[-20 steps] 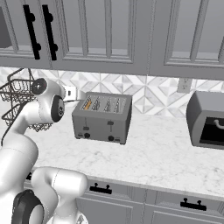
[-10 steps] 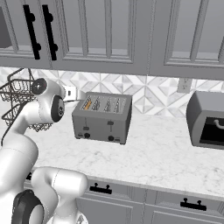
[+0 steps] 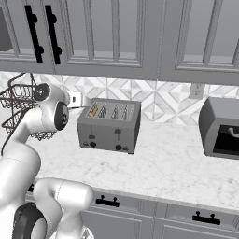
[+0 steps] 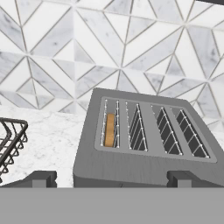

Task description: Start the toaster. Once the lever pops up, take the bread to the plate on the dining counter.

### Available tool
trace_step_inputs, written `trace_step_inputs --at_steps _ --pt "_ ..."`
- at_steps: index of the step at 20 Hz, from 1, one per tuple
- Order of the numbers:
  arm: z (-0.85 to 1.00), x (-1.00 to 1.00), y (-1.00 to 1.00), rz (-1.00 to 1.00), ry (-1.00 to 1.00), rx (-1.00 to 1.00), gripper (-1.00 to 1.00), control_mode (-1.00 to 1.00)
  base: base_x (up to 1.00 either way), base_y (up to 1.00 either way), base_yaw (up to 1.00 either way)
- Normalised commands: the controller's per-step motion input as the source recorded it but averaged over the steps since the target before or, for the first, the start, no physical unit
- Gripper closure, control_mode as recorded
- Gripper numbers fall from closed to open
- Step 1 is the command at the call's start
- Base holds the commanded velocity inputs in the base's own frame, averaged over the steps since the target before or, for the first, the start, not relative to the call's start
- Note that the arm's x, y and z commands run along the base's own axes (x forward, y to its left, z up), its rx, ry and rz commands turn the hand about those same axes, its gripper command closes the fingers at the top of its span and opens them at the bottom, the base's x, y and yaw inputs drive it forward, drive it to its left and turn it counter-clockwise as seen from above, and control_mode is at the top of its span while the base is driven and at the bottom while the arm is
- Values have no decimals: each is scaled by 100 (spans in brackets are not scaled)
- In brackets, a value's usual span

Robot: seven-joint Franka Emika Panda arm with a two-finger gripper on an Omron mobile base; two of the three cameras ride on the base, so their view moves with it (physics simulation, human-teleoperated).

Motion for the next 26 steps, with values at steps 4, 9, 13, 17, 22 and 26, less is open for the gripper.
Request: trace_step_inputs --at_steps 4,9,13,17,22,26 --pt "0 0 0 0 0 0 -100 -100 0 0 0" --pt "0 0 0 0 0 0 -100 -100 0 0 0" --pt "0 0 0 0 0 0 -100 -100 0 0 0" --pt "0 0 0 0 0 0 -100 -100 0 0 0" --pt "0 0 0 0 0 0 -100 -100 0 0 0" --pt "0 0 0 0 0 0 -100 -100 0 0 0"
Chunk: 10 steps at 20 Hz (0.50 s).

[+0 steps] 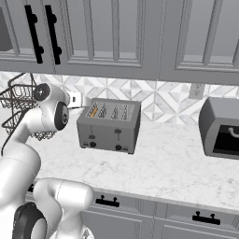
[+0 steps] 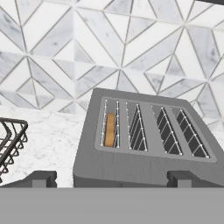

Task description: Start the toaster. Once the lever pops up, take the bread to the plate on the dining counter.

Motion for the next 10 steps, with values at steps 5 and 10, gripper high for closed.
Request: trace_step_inputs --at_steps 5,10 --pt "0 0 0 0 0 0 -100 -100 0 0 0" --pt "0 0 0 0 0 0 -100 -100 0 0 0"
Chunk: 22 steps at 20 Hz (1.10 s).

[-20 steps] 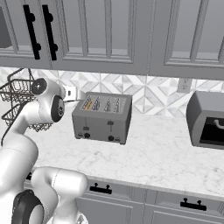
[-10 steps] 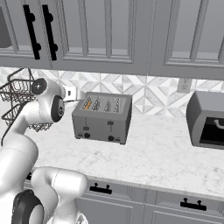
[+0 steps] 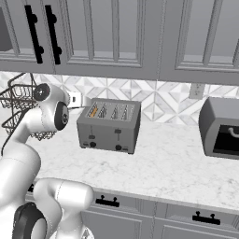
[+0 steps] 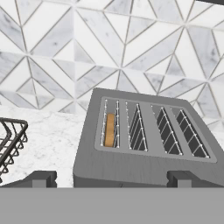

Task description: Start the toaster. Once the lever pops up, take the bread to the plate on the dining counter.

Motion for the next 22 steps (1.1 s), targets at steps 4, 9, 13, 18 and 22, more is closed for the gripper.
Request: trace_step_inputs --at_steps 4,9,13,18,22 --pt "0 0 0 0 0 0 -100 -100 0 0 0" --pt "0 0 0 0 0 0 -100 -100 0 0 0" --pt "0 0 0 0 0 0 -100 -100 0 0 0" --pt "0 0 0 0 0 0 -100 -100 0 0 0" --pt "0 0 0 0 0 0 -100 -100 0 0 0"
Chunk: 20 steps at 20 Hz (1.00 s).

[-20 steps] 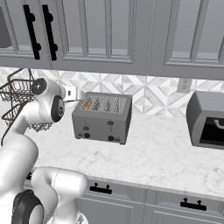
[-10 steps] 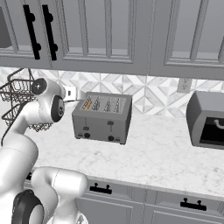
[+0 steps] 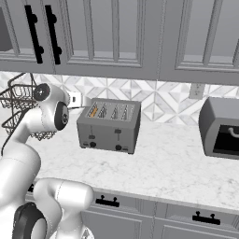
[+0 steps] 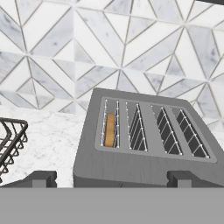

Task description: Start the toaster. Once the lever pops up, take the bread to the plate on the dining counter.

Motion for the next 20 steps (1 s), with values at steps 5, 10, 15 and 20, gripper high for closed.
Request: trace_step_inputs --at_steps 5,10,15,20 --pt "0 0 0 0 0 0 -100 -100 0 0 0" --pt "0 0 0 0 0 0 -100 -100 0 0 0" --pt "0 0 0 0 0 0 -100 -100 0 0 0" --pt "0 0 0 0 0 0 -100 -100 0 0 0"
